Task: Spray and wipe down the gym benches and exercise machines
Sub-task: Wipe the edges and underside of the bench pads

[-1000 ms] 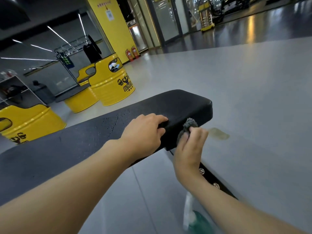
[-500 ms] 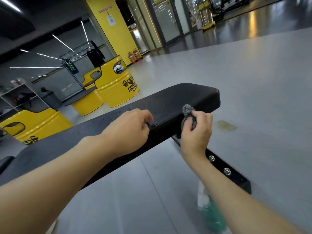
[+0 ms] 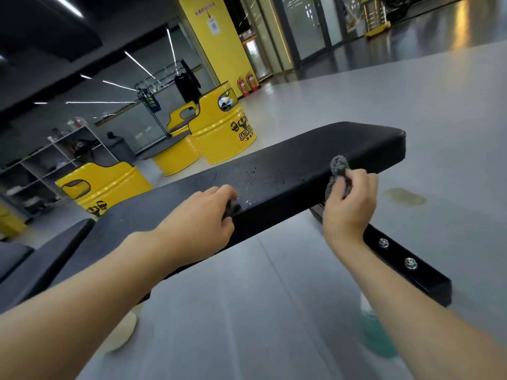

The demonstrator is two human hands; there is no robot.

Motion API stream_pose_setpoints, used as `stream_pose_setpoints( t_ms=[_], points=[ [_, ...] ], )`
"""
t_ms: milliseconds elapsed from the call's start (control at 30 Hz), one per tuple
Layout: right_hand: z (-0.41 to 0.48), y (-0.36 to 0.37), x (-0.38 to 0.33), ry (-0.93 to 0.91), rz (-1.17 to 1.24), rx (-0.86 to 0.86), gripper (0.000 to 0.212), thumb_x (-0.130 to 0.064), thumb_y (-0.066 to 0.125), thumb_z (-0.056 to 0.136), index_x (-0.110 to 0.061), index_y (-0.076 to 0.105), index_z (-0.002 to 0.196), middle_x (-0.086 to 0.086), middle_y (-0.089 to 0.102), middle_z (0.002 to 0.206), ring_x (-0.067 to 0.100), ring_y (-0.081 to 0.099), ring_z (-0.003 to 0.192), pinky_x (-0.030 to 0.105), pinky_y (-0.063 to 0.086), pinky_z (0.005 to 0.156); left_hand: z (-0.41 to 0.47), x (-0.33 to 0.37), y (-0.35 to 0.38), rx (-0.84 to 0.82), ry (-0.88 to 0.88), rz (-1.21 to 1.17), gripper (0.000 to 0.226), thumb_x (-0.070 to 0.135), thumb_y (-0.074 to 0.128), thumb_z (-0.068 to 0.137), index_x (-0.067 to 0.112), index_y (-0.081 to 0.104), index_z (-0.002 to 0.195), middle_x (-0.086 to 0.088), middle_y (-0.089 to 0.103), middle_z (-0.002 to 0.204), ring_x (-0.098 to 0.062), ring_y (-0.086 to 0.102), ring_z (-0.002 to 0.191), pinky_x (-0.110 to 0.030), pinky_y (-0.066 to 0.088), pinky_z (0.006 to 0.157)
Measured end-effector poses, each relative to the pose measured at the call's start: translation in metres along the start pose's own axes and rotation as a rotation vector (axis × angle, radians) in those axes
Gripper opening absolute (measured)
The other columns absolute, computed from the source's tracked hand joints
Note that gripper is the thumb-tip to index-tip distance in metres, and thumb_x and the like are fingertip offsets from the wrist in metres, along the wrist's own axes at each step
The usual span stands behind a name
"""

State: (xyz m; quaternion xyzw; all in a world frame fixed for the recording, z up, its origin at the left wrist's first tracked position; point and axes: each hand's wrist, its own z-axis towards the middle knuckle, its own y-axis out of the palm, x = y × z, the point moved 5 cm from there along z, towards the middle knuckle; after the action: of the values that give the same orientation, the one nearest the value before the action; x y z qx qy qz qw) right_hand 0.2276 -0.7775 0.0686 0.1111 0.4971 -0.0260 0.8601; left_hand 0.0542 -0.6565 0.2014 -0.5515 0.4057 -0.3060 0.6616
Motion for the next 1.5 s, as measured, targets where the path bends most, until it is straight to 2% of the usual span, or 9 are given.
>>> stream_pose_setpoints(
  t_ms=[133,300,467,567,667,833,1033,1333,1500],
  points=[
    [-0.036,0.016,-0.026,0.108,0.027,0.093,0.008,0.0,0.053,0.095,0.002,0.06,0.098,0.017,0.051,0.1,0.015,0.046,0.076,0.014,0.038,0.067,-0.01,-0.006,0.001,0.01,-0.008,-0.08,0.042,0.011,0.051,0.098,0.021,0.053,0.139,0.003,0.053,0.143,-0.02,0.05,0.128,-0.027,0.037,0.103],
    [-0.117,0.038,-0.073,-0.263,0.077,-0.263,0.011,-0.009,0.049,0.096,-0.005,0.059,0.095,0.007,0.043,0.091,0.025,0.048,0.071,0.034,0.043,0.058,-0.022,-0.023,0.001,-0.029,-0.088,-0.021,0.052,0.02,0.047,0.095,0.04,0.039,0.142,-0.001,0.045,0.135,-0.028,0.045,0.125,-0.044,0.038,0.106],
    [-0.046,0.014,-0.031,-0.039,0.005,-0.024,0.008,0.005,0.053,0.091,0.006,0.06,0.096,0.025,0.051,0.097,0.007,0.035,0.075,0.002,0.033,0.071,-0.054,-0.059,0.002,0.027,-0.138,0.153,0.044,0.039,0.045,0.098,0.04,0.032,0.14,0.003,0.041,0.136,-0.025,0.043,0.123,-0.044,0.039,0.098],
    [-0.062,0.022,-0.038,0.071,0.0,0.075,0.008,0.002,0.051,0.094,0.003,0.058,0.097,0.017,0.048,0.1,0.017,0.044,0.077,0.01,0.038,0.067,-0.06,-0.064,0.008,-0.013,-0.126,0.139,0.059,0.03,0.048,0.096,0.044,0.025,0.148,0.004,0.041,0.14,-0.025,0.042,0.127,-0.042,0.036,0.1],
    [-0.128,0.046,-0.078,-0.097,0.033,-0.057,0.006,0.004,0.054,0.092,-0.002,0.057,0.093,0.013,0.045,0.093,0.031,0.049,0.074,0.04,0.047,0.06,-0.064,-0.068,0.002,0.021,-0.153,-0.023,0.052,0.015,0.051,0.09,0.031,0.039,0.137,0.002,0.053,0.132,-0.026,0.051,0.112,-0.04,0.041,0.095],
    [-0.156,0.052,-0.094,-0.415,0.048,-0.331,0.005,-0.005,0.051,0.094,-0.005,0.056,0.094,0.013,0.046,0.09,0.027,0.047,0.072,0.039,0.044,0.055,-0.081,-0.09,-0.002,0.022,-0.168,0.009,0.06,0.014,0.048,0.089,0.043,0.043,0.141,0.003,0.044,0.131,-0.025,0.044,0.121,-0.042,0.034,0.102],
    [-0.091,0.027,-0.045,0.103,-0.05,0.052,0.01,-0.001,0.046,0.096,0.004,0.055,0.097,0.026,0.047,0.106,0.016,0.038,0.075,0.027,0.036,0.065,-0.11,-0.113,0.007,0.104,-0.171,-0.177,0.055,0.006,0.054,0.085,0.026,0.049,0.136,0.005,0.05,0.137,-0.022,0.05,0.122,-0.038,0.037,0.106],
    [-0.201,0.064,-0.126,-0.448,-0.011,-0.343,0.013,-0.01,0.046,0.094,-0.003,0.054,0.086,0.01,0.043,0.088,0.027,0.045,0.067,0.036,0.04,0.045,-0.128,-0.144,0.0,0.147,-0.163,-0.118,0.057,0.016,0.049,0.084,0.033,0.048,0.139,0.002,0.052,0.132,-0.025,0.045,0.124,-0.04,0.036,0.103],
    [-0.173,0.059,-0.107,-0.007,0.036,-0.046,0.01,-0.004,0.047,0.096,0.0,0.056,0.1,0.01,0.043,0.099,0.02,0.045,0.075,0.043,0.047,0.06,-0.157,-0.17,0.007,0.146,-0.141,-0.141,0.067,0.005,0.05,0.085,0.032,0.042,0.145,0.002,0.049,0.134,-0.024,0.046,0.122,-0.035,0.038,0.1]
  ],
)
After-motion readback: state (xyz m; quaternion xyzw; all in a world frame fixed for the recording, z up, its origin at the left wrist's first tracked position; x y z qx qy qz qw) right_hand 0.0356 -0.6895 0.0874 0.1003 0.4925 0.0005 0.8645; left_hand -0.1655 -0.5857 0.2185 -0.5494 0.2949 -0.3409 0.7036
